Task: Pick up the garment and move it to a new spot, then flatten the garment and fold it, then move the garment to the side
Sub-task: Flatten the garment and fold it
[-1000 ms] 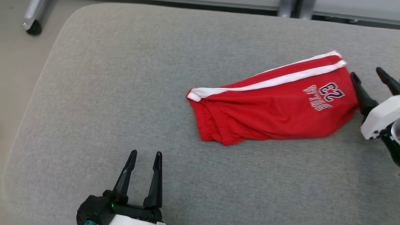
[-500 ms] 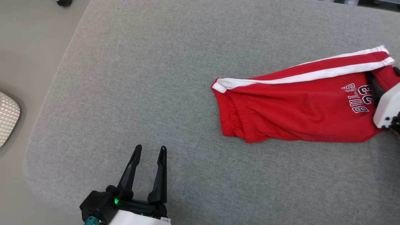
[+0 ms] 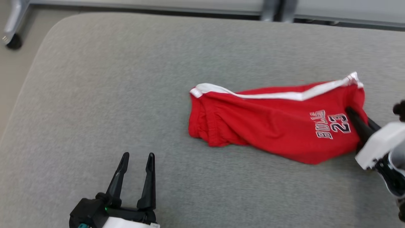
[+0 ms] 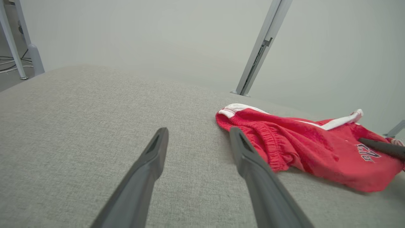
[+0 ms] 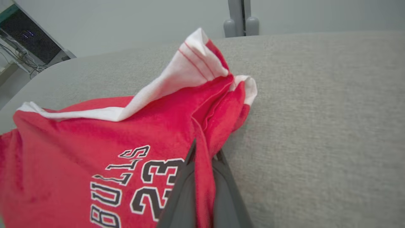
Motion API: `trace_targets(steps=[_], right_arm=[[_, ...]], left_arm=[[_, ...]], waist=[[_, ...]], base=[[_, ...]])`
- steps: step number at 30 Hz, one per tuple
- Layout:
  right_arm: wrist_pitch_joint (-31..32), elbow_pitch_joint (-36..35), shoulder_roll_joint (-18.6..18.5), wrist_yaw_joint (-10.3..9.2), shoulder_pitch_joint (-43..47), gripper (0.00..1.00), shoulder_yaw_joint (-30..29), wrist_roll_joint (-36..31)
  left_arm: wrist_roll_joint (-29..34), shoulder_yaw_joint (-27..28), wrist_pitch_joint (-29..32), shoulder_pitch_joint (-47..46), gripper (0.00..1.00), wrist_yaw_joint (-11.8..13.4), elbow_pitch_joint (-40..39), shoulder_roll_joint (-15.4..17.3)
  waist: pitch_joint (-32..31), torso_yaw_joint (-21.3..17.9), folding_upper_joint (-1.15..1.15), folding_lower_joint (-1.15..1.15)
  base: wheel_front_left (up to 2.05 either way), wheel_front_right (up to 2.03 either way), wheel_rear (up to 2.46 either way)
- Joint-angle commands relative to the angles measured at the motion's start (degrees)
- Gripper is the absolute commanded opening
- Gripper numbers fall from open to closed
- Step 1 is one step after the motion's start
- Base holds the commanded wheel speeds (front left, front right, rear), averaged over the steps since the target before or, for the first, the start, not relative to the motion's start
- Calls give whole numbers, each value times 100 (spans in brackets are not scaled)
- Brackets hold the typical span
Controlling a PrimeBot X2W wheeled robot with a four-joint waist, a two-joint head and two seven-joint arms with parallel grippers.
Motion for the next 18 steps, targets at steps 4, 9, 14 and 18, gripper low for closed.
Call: trace_targets(steps=[4,9,14,18], right_arm=[[-205,-117,-188,-1,573,0,-292,176],[-366,-256,-320,-1,733,0,-639,111],[-317,-711,-416,0,807,0,-799,67],[4,-1544,-273,0,827,0,-624,21]], left_arm=[[154,99,-9,155,100,-119,16,20],[204,148,-9,251,100,-178,27,20],[125,91,-9,288,100,-177,13,21],[30,1,-9,318,100,-119,-6,21]], waist=[[-451,-640,0,0],[-532,-771,0,0],[-577,-737,0,0],[-574,-661,0,0]], base=[[0,0,0],[0,0,0],[0,0,0],[0,0,0]])
